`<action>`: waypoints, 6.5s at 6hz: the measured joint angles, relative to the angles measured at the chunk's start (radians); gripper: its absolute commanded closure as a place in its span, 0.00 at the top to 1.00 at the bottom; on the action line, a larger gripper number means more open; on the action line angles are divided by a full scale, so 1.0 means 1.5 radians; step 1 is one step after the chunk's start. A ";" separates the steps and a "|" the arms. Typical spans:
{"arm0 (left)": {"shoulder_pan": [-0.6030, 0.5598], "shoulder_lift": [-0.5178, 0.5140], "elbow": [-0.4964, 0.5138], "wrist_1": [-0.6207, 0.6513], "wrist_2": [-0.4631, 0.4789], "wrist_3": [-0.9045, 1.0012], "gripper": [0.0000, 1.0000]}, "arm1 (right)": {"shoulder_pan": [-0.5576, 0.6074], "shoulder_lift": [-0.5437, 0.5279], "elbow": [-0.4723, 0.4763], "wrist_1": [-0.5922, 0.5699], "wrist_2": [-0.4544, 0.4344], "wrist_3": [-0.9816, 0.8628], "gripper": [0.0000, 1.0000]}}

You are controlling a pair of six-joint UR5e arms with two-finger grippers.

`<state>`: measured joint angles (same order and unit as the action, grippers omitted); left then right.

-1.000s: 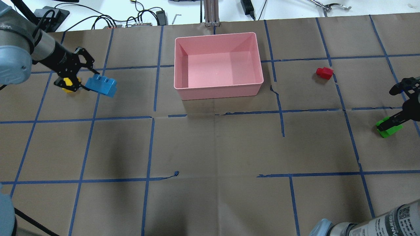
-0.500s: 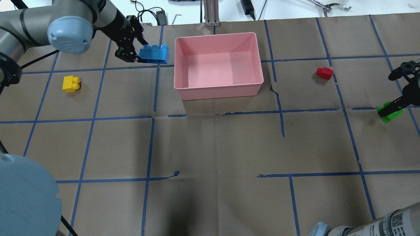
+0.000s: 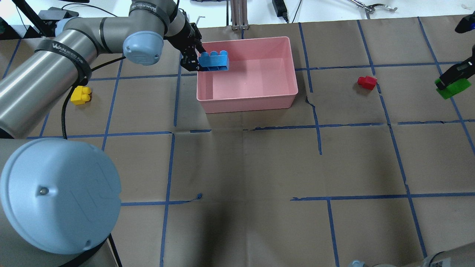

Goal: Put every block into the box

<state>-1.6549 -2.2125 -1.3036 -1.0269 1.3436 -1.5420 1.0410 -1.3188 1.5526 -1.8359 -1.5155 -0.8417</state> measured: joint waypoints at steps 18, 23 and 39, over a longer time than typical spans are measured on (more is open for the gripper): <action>0.425 0.034 -0.176 0.164 0.127 1.328 0.99 | 0.473 0.325 -0.349 0.015 -0.001 0.771 1.00; 0.421 -0.015 -0.120 0.147 0.059 1.323 0.99 | 0.238 0.191 -0.318 0.148 -0.002 0.471 0.99; 0.188 0.108 -0.093 -0.081 0.097 0.672 0.00 | 0.171 0.283 -0.050 -0.259 -0.030 -0.341 0.46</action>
<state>-1.3731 -2.0500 -1.4434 -1.1483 1.4888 -0.5337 1.2974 -0.8949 1.4778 -2.2240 -1.5602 -1.3532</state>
